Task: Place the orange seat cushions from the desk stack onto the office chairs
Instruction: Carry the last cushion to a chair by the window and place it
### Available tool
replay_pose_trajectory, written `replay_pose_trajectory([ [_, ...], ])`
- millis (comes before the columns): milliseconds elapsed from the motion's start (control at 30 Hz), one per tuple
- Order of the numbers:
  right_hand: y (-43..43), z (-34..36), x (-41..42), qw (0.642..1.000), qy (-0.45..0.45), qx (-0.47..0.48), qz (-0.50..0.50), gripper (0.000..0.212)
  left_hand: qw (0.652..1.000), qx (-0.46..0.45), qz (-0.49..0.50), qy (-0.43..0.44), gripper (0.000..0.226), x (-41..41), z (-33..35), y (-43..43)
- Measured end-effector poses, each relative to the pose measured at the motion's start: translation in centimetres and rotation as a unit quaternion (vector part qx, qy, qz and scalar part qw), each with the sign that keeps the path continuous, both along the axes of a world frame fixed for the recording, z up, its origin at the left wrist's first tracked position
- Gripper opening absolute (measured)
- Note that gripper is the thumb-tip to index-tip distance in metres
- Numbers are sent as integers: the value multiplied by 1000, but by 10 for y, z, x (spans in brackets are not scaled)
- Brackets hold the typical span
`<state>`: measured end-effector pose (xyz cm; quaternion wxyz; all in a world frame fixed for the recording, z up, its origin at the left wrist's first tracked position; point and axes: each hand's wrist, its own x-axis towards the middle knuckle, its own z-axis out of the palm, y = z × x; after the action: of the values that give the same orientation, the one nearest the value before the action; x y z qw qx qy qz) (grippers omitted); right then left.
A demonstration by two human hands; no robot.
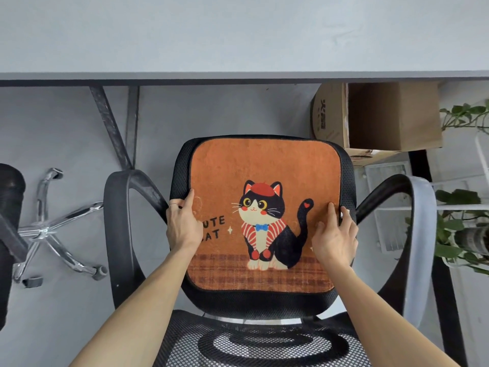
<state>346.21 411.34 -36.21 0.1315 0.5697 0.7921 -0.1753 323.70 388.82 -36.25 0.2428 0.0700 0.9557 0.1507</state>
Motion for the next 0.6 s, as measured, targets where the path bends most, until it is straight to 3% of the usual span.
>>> replay_pose_trajectory([
  [300,1,4,0,1000,-3,-2,9,56,999,-32,-41,-4,78,-2,5,1],
  [467,2,10,-6,1000,-9,1,12,56,990,-102,-95,16,80,2,14,7],
  [600,8,22,-32,998,2,14,65,49,976,-53,-201,65,68,-5,21,34],
])
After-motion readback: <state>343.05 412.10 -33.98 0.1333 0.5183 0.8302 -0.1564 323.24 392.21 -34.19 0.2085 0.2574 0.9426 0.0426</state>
